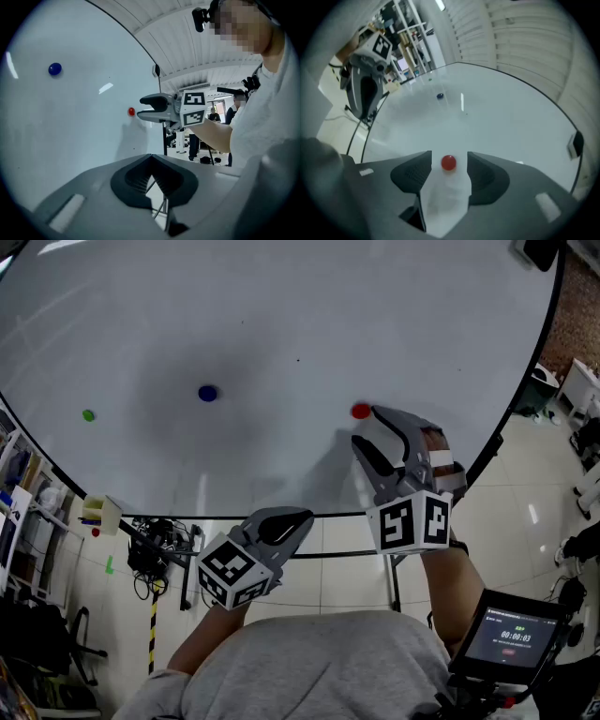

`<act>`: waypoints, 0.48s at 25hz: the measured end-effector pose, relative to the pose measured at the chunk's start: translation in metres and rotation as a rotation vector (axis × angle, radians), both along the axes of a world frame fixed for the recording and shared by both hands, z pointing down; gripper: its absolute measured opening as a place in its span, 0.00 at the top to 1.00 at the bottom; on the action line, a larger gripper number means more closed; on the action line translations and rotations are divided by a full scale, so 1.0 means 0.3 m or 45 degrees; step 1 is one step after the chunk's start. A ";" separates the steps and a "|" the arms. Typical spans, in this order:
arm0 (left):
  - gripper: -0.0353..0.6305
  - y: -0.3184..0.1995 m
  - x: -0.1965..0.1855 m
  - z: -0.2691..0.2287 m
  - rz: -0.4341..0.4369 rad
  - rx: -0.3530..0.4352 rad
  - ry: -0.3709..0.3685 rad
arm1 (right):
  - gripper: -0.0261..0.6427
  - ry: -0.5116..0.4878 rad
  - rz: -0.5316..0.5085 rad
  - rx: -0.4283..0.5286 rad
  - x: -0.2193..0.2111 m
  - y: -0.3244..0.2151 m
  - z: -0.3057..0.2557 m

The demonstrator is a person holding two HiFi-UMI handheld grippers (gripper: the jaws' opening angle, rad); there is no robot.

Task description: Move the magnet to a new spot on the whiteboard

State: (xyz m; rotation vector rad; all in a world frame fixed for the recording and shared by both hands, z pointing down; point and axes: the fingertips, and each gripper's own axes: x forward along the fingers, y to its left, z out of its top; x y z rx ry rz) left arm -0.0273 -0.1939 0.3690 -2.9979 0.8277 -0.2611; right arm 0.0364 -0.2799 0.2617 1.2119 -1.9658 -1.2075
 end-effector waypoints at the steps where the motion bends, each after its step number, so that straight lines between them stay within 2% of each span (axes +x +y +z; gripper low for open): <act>1: 0.98 0.005 -0.001 -0.002 -0.002 0.001 0.000 | 0.62 0.044 0.034 0.013 0.000 -0.024 0.002; 5: 0.98 0.016 -0.012 -0.012 -0.016 0.005 0.003 | 0.63 0.172 0.158 0.068 0.004 -0.099 0.017; 9: 0.98 0.027 -0.029 -0.021 -0.035 0.010 0.008 | 0.67 0.232 0.226 0.111 0.006 -0.125 0.034; 12: 0.98 0.035 -0.039 -0.023 -0.049 0.012 0.012 | 0.71 0.224 0.236 0.112 0.010 -0.127 0.045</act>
